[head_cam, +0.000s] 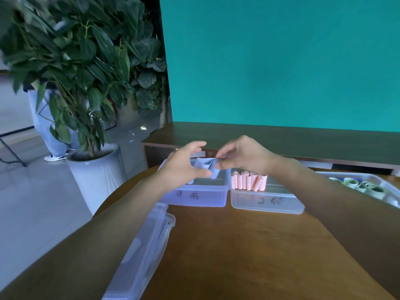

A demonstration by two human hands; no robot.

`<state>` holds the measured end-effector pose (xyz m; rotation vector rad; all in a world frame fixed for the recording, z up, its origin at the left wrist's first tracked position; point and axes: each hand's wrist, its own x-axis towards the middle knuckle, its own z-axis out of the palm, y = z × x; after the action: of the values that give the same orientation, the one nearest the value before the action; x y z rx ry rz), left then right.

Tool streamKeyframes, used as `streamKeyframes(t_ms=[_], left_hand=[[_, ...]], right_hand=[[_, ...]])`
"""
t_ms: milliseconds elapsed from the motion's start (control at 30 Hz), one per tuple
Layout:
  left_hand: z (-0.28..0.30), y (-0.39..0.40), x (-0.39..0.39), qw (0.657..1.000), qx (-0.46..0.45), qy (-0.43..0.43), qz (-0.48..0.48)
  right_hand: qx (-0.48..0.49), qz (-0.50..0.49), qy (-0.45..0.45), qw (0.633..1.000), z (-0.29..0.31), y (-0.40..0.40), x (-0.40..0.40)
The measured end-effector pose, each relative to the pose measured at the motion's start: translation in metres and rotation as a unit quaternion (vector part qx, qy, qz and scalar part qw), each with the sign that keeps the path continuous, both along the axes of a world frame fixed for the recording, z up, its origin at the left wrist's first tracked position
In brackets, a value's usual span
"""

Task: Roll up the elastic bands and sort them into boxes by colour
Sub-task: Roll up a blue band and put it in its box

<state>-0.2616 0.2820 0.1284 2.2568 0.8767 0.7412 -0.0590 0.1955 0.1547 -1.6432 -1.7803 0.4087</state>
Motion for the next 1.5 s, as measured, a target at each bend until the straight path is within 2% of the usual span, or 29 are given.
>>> streamKeyframes(t_ms=[133, 333, 533, 633, 733, 967, 1200, 1500], left_hand=[[0.009, -0.030, -0.006, 0.993, -0.085, -0.060, -0.050], [-0.005, -0.097, -0.010, 0.991, -0.094, -0.087, -0.031], [-0.043, -0.168, -0.013, 0.985, -0.138, -0.091, -0.051], [-0.059, -0.197, -0.017, 0.972, -0.182, -0.130, -0.073], [-0.072, -0.216, -0.018, 0.958, -0.214, -0.174, -0.076], [-0.079, -0.223, -0.015, 0.953, -0.200, -0.211, -0.088], [-0.094, -0.230, -0.008, 0.948, -0.190, -0.249, -0.054], [-0.094, -0.240, -0.006, 0.943, -0.196, -0.267, -0.027]], right_hand=[[-0.032, -0.001, 0.135, 0.990, 0.000, -0.050, -0.007], [-0.080, -0.012, 0.313, 0.946, -0.036, -0.128, -0.028], [-0.056, -0.045, 0.420, 0.905, -0.092, -0.193, -0.042], [-0.064, -0.065, 0.474, 0.876, -0.114, -0.213, -0.044], [-0.064, -0.064, 0.487, 0.868, -0.121, -0.221, -0.043], [-0.053, -0.074, 0.548, 0.831, -0.117, -0.227, -0.042], [-0.051, -0.071, 0.585, 0.807, -0.121, -0.237, -0.042], [-0.055, -0.083, 0.537, 0.838, -0.124, -0.248, -0.046]])
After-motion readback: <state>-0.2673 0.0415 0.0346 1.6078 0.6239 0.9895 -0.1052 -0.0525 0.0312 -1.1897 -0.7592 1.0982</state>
